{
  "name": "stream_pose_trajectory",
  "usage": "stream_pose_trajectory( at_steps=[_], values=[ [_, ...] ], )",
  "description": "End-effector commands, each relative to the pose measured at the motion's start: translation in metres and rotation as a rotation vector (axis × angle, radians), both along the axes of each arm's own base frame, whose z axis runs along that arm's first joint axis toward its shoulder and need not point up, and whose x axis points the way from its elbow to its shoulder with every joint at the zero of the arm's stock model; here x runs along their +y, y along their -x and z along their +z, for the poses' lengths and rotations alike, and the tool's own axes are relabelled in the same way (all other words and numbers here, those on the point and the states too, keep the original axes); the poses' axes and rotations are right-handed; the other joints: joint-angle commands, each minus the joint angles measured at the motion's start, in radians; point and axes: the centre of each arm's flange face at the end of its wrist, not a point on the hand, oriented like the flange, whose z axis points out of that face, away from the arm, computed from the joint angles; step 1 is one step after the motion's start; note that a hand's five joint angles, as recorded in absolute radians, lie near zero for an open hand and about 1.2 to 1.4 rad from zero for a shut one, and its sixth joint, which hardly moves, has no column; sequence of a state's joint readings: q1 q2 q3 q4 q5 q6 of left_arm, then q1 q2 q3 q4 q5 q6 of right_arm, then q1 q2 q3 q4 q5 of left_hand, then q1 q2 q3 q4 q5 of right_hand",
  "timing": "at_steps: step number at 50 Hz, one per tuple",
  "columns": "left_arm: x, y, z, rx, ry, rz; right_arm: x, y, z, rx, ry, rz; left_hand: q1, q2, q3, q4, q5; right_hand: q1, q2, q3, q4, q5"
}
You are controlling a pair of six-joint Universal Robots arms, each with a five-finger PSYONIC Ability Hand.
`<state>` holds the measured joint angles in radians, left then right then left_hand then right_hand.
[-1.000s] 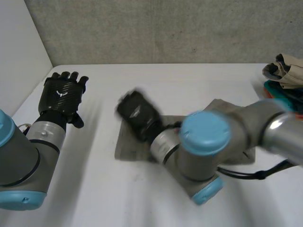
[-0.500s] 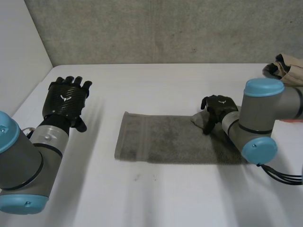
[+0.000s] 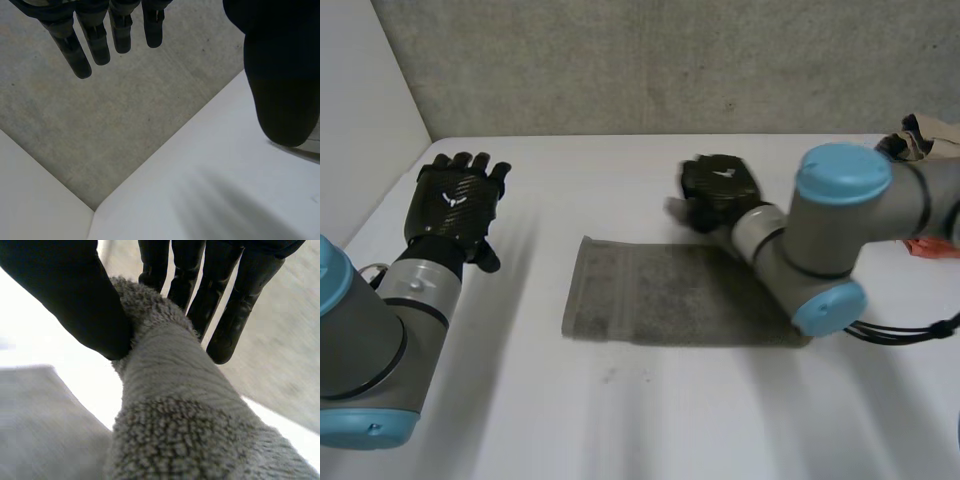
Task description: Fold the laundry.
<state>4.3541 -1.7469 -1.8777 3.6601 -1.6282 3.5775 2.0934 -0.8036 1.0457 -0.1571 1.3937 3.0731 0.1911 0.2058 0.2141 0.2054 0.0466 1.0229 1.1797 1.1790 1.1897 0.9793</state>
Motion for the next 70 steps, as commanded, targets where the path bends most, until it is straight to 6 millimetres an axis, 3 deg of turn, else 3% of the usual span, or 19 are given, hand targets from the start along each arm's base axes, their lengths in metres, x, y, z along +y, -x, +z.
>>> stream_pose_trajectory(
  at_steps=[1, 5, 9, 11, 13, 17, 21, 22, 26, 30, 31, 39, 43, 52, 56, 59, 70],
  values=[
    [0.002, 0.002, 0.002, 0.004, 0.006, -0.004, 0.083, -0.058, -0.025, -0.041, 0.042, 0.282, -0.017, -0.031, -0.040, -0.031, -0.047, 0.373, 0.217, 0.217, 0.207, 0.242],
    [0.004, 0.005, 0.002, 0.005, 0.006, -0.018, 0.110, -0.064, -0.053, 0.017, 0.002, 0.353, -0.017, -0.031, -0.040, -0.031, -0.047, 0.373, 0.217, 0.217, 0.207, 0.242],
    [0.005, 0.010, 0.003, 0.007, 0.012, -0.034, 0.121, -0.063, -0.060, 0.095, 0.046, 0.390, -0.017, -0.031, -0.040, -0.031, -0.047, 0.373, 0.217, 0.217, 0.207, 0.242],
    [0.005, 0.013, 0.005, 0.010, 0.019, -0.040, 0.120, -0.062, -0.058, 0.140, 0.096, 0.380, -0.017, -0.031, -0.040, -0.031, -0.047, -0.380, -0.536, -0.536, -0.546, -0.511],
    [0.006, 0.019, 0.011, 0.020, 0.040, -0.058, 0.118, -0.058, -0.055, 0.167, 0.116, 0.368, -0.017, -0.031, -0.040, -0.031, -0.047, -0.848, -1.005, -1.005, -1.015, -0.979],
    [0.009, 0.037, 0.012, 0.050, 0.043, -0.109, 0.120, -0.046, -0.028, 0.177, 0.132, 0.333, -0.017, -0.031, -0.040, -0.031, -0.047, -0.848, -1.005, -1.005, -1.015, -0.979],
    [0.012, 0.058, 0.017, 0.103, 0.049, -0.171, 0.099, -0.009, -0.004, 0.177, 0.085, 0.213, -0.017, -0.031, -0.040, -0.031, -0.047, -0.848, -1.005, -1.005, -1.015, -0.979],
    [0.013, 0.062, 0.017, 0.115, 0.047, -0.182, 0.086, 0.014, 0.000, 0.187, 0.049, 0.134, -0.017, -0.031, -0.040, -0.031, -0.047, -0.848, -1.005, -1.005, -1.015, -0.979],
    [0.010, 0.082, 0.013, 0.156, 0.027, -0.229, 0.067, 0.063, -0.011, 0.249, -0.052, -0.029, -0.010, -0.025, -0.033, -0.024, -0.040, -0.848, -1.005, -1.005, -1.015, -0.979],
    [0.004, 0.105, -0.008, 0.142, -0.010, -0.274, 0.066, 0.091, -0.027, 0.289, -0.120, -0.106, -0.004, -0.019, -0.027, -0.018, -0.034, -0.848, -1.005, -1.005, -1.015, -0.979],
    [0.000, 0.112, -0.020, 0.124, -0.031, -0.283, 0.066, 0.094, -0.031, 0.292, -0.130, -0.114, 0.008, -0.007, -0.015, -0.007, -0.022, -0.824, -0.981, -0.980, -0.991, -0.955],
    [-0.023, 0.130, -0.073, -0.046, -0.065, -0.273, 0.064, 0.105, -0.046, 0.332, -0.093, -0.129, 0.014, -0.001, -0.009, -0.001, -0.016, -0.480, -0.637, -0.636, -0.647, -0.611],
    [-0.030, 0.130, -0.085, -0.160, -0.031, -0.257, 0.066, 0.104, -0.051, 0.352, -0.084, -0.119, 0.014, -0.001, -0.009, -0.001, -0.016, -0.310, -0.467, -0.466, -0.477, -0.441],
    [-0.020, 0.120, -0.098, -0.256, -0.071, -0.216, 0.066, 0.103, -0.056, 0.344, -0.049, -0.129, 0.011, -0.004, -0.012, -0.004, -0.019, -0.134, -0.290, -0.290, -0.300, -0.265],
    [-0.024, 0.116, -0.091, -0.252, -0.056, -0.167, 0.066, 0.103, -0.056, 0.343, -0.048, -0.129, 0.014, -0.001, -0.009, -0.001, -0.016, 0.068, -0.088, -0.088, -0.098, -0.063],
    [-0.029, 0.114, -0.081, -0.243, -0.021, -0.124, 0.067, 0.103, -0.057, 0.344, -0.050, -0.124, 0.014, -0.001, -0.009, -0.001, -0.016, 0.359, 0.202, 0.203, 0.192, 0.228],
    [-0.030, 0.105, -0.084, -0.304, 0.002, -0.089, 0.069, 0.110, -0.055, 0.445, -0.008, -0.118, 0.005, -0.010, -0.018, -0.010, -0.025, 0.373, 0.217, 0.217, 0.207, 0.242]
  ],
)
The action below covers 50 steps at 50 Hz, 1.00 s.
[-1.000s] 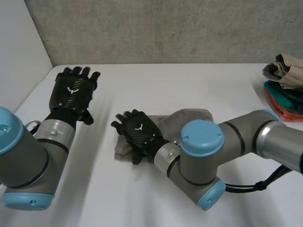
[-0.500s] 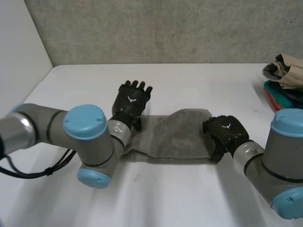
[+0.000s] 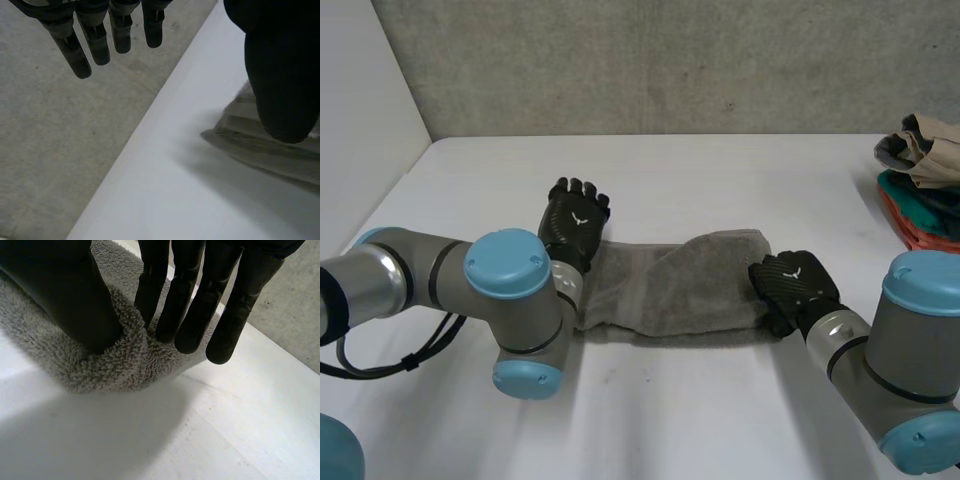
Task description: Fold the laundry.
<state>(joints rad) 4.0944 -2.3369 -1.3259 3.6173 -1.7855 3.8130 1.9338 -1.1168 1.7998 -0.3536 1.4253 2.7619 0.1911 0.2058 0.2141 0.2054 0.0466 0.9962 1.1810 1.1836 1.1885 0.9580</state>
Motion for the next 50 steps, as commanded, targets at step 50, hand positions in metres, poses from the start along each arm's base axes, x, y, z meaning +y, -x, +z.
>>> stream_pose_trajectory(
  at_steps=[50],
  values=[
    [0.059, -0.012, 0.088, 0.503, -0.207, -0.125, 0.002, -0.076, 0.073, -0.375, -0.154, 0.072, 0.014, -0.001, -0.009, -0.001, -0.016, -0.822, -1.007, -1.009, -1.014, -0.958]
  ],
)
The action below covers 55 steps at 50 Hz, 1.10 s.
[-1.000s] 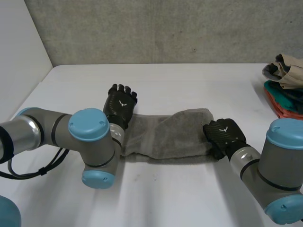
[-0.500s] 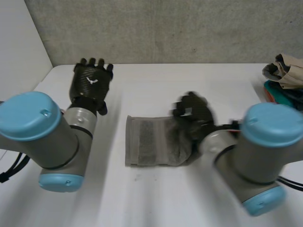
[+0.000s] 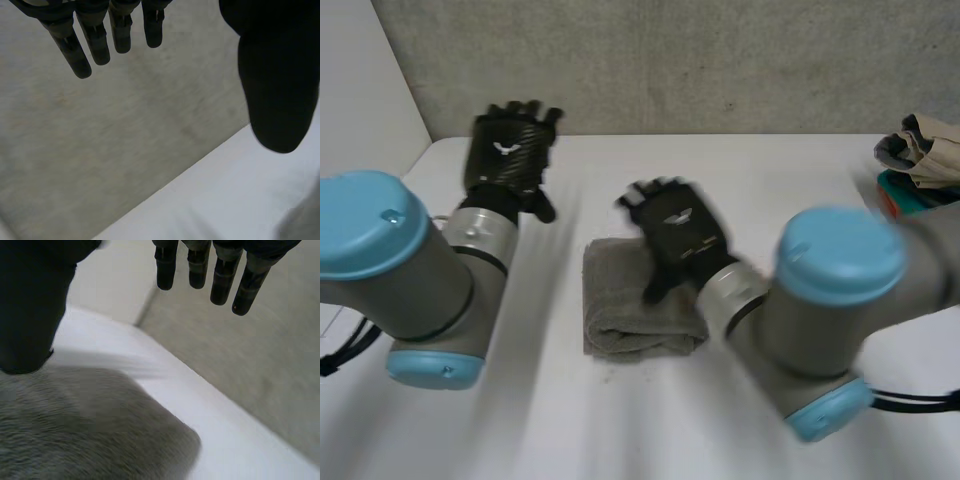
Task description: Fold the laundry.
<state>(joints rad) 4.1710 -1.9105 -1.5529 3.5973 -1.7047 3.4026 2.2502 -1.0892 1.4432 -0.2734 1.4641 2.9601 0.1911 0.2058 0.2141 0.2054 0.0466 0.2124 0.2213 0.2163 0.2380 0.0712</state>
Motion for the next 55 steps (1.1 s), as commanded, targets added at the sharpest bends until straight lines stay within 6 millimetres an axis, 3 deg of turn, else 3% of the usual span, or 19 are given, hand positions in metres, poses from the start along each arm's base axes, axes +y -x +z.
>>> stream_pose_trajectory(
  at_steps=[1, 5, 11, 15, 18, 20, 24, 26, 27, 32, 34, 38, 43, 48, 55],
  values=[
    [0.037, 0.035, -0.027, 0.019, -0.188, -0.151, -0.039, 0.028, -0.013, -0.050, -0.326, -0.120, 0.014, -0.001, -0.009, -0.001, -0.016, -0.038, -0.047, -0.042, -0.063, -0.071],
    [0.040, 0.039, -0.068, -0.076, -0.319, -0.143, -0.049, 0.023, -0.034, 0.013, -0.388, -0.126, 0.022, 0.008, -0.001, 0.008, -0.008, -0.038, -0.047, -0.042, -0.063, -0.071],
    [0.042, 0.032, -0.103, -0.223, -0.431, -0.085, -0.058, 0.017, -0.067, 0.134, -0.387, -0.117, 0.028, 0.014, 0.005, 0.014, -0.002, -0.038, -0.047, -0.042, -0.063, -0.071],
    [0.041, 0.027, -0.112, -0.326, -0.419, -0.042, -0.056, 0.014, -0.075, 0.209, -0.339, -0.094, 0.028, 0.014, 0.005, 0.014, -0.002, -0.038, -0.047, -0.042, -0.063, -0.071],
    [0.039, 0.026, -0.110, -0.367, -0.393, -0.037, -0.056, 0.013, -0.070, 0.248, -0.286, -0.089, 0.031, 0.017, 0.008, 0.017, 0.001, -0.038, -0.047, -0.042, -0.063, -0.071],
    [0.039, 0.028, -0.108, -0.398, -0.370, -0.049, -0.057, 0.013, -0.063, 0.256, -0.257, -0.091, 0.031, 0.017, 0.008, 0.017, 0.001, -0.038, -0.047, -0.042, -0.063, -0.071],
    [0.038, 0.032, -0.094, -0.396, -0.324, -0.061, -0.055, 0.016, -0.032, 0.242, -0.171, -0.107, 0.025, 0.011, 0.002, 0.011, -0.005, -0.038, -0.047, -0.042, -0.063, -0.071],
    [0.036, 0.035, -0.078, -0.366, -0.289, -0.064, -0.051, 0.020, -0.015, 0.220, -0.126, -0.121, 0.019, 0.005, -0.004, 0.005, -0.011, -0.038, -0.047, -0.042, -0.063, -0.071],
    [0.035, 0.037, -0.058, -0.331, -0.247, -0.084, -0.050, 0.021, -0.011, 0.212, -0.109, -0.124, 0.019, 0.005, -0.004, 0.005, -0.011, -0.038, -0.047, -0.042, -0.063, -0.071],
    [0.040, 0.045, -0.015, -0.253, -0.145, -0.224, -0.027, 0.029, -0.002, 0.169, -0.021, -0.123, 0.037, 0.022, 0.014, 0.023, 0.007, -0.038, -0.047, -0.042, -0.063, -0.071],
    [0.043, 0.049, 0.002, -0.226, -0.104, -0.309, -0.009, 0.029, -0.007, 0.156, 0.017, -0.097, 0.043, 0.028, 0.020, 0.029, 0.013, -0.038, -0.047, -0.042, -0.063, -0.071],
    [0.041, 0.047, 0.016, -0.183, -0.091, -0.441, 0.022, 0.025, -0.029, 0.159, 0.086, -0.038, 0.084, 0.069, 0.061, 0.069, 0.054, -0.038, -0.047, -0.042, -0.063, -0.071],
    [0.046, 0.046, 0.022, -0.128, -0.159, -0.631, 0.053, 0.010, -0.067, 0.214, 0.163, 0.056, 0.110, 0.096, 0.087, 0.096, 0.080, -0.038, -0.047, -0.042, -0.063, -0.071],
    [0.041, 0.041, 0.023, -0.088, -0.237, -0.687, 0.048, 0.003, -0.094, 0.273, 0.185, 0.070, 0.119, 0.105, 0.096, 0.105, 0.089, -0.038, -0.047, -0.042, -0.063, -0.071],
    [0.040, 0.041, 0.021, -0.090, -0.242, -0.661, 0.032, -0.012, -0.097, 0.258, 0.211, 0.058, 0.119, 0.105, 0.096, 0.105, 0.089, -0.038, -0.047, -0.042, -0.063, -0.071]
  ],
)
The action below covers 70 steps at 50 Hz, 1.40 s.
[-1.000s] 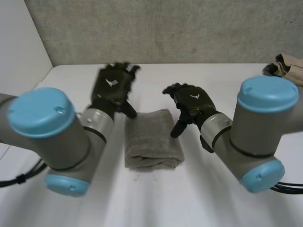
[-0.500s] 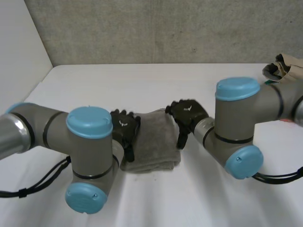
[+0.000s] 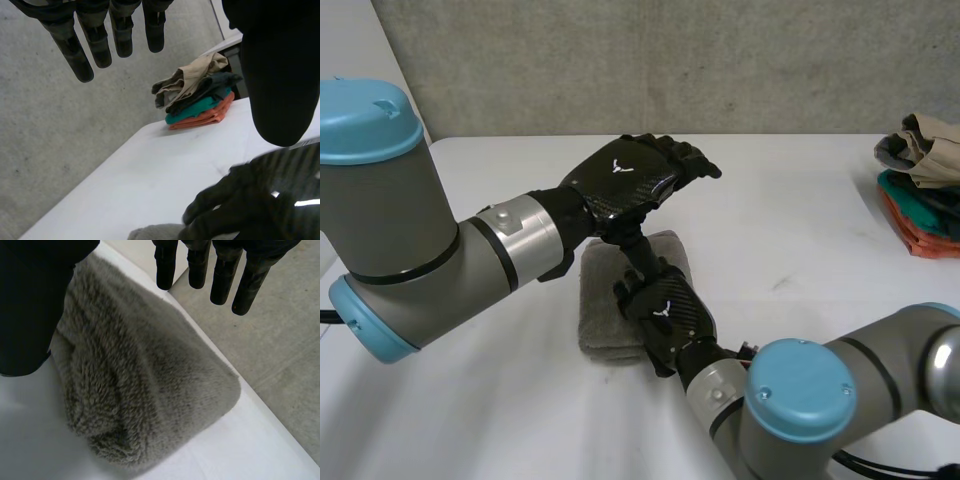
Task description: Fold the laundry.
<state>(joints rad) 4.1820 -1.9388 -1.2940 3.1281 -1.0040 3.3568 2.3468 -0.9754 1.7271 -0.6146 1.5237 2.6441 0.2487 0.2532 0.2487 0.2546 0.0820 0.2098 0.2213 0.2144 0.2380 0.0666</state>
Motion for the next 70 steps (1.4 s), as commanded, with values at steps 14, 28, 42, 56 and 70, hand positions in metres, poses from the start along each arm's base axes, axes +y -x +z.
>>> stream_pose_trajectory(
  at_steps=[14, 28, 42, 56, 70],
  values=[
    [-0.002, -0.002, -0.008, -0.015, -0.032, 0.041, -0.043, -0.037, -0.009, -0.039, 0.062, -0.013, 0.062, 0.057, 0.062, 0.056, 0.054, 0.201, 0.189, 0.196, 0.173, 0.170],
    [-0.003, -0.003, -0.008, -0.014, -0.033, 0.044, -0.031, -0.026, -0.009, 0.032, -0.089, -0.016, 0.065, 0.060, 0.065, 0.059, 0.057, 0.052, 0.040, 0.047, 0.023, 0.020],
    [-0.002, -0.002, -0.009, -0.016, -0.036, 0.041, -0.038, -0.033, -0.013, 0.018, -0.095, -0.017, 0.065, 0.060, 0.065, 0.059, 0.057, 0.089, 0.078, 0.085, 0.061, 0.058],
    [-0.001, -0.004, -0.012, -0.021, -0.049, 0.043, -0.059, -0.051, -0.013, -0.030, -0.047, -0.026, 0.065, 0.060, 0.065, 0.059, 0.057, 0.339, 0.327, 0.334, 0.311, 0.308],
    [0.001, -0.004, -0.011, -0.019, -0.047, 0.042, -0.075, -0.061, -0.014, -0.051, -0.019, -0.032, 0.065, 0.060, 0.065, 0.059, 0.057, 0.649, 0.637, 0.644, 0.620, 0.617]
  ],
)
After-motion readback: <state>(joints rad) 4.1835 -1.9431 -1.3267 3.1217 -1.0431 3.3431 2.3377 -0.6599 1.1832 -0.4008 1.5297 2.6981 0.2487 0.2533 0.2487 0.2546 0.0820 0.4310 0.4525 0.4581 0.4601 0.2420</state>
